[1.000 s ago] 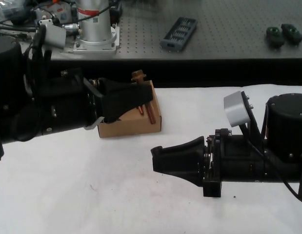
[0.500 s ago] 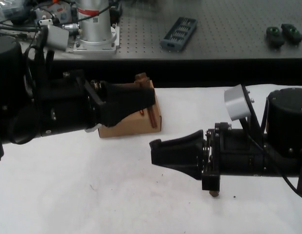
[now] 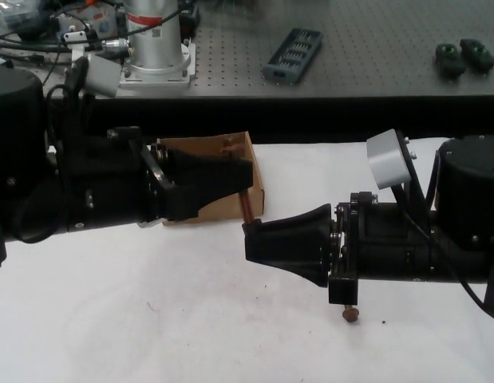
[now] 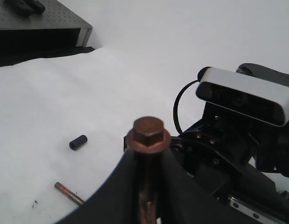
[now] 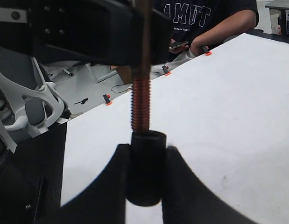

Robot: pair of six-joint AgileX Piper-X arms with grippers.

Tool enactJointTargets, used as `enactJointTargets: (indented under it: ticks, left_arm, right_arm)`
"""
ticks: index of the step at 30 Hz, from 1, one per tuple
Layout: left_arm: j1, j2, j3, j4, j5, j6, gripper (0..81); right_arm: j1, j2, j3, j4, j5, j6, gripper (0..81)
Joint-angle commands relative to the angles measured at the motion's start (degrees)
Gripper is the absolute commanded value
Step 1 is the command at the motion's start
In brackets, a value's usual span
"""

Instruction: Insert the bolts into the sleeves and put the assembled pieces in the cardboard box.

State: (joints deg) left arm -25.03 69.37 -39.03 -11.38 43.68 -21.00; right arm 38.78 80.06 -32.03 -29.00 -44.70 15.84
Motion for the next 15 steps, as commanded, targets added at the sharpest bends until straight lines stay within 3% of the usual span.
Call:
enactJointTargets:
  ticks: [1,15]
  left_arm:
    - [-0.3,-0.1,-0.2,-0.7,-1.1,0.9,0.6]
    - [-0.3,-0.1,-0.2,-2.1,-6.1,2.1,0.6]
  right_arm:
    - [0.1,0.1,-0.8,-2.3,0.8,1.5,2.9]
    - [0.1,1.9,-1.5,-2.1,0.2,0.8,2.9]
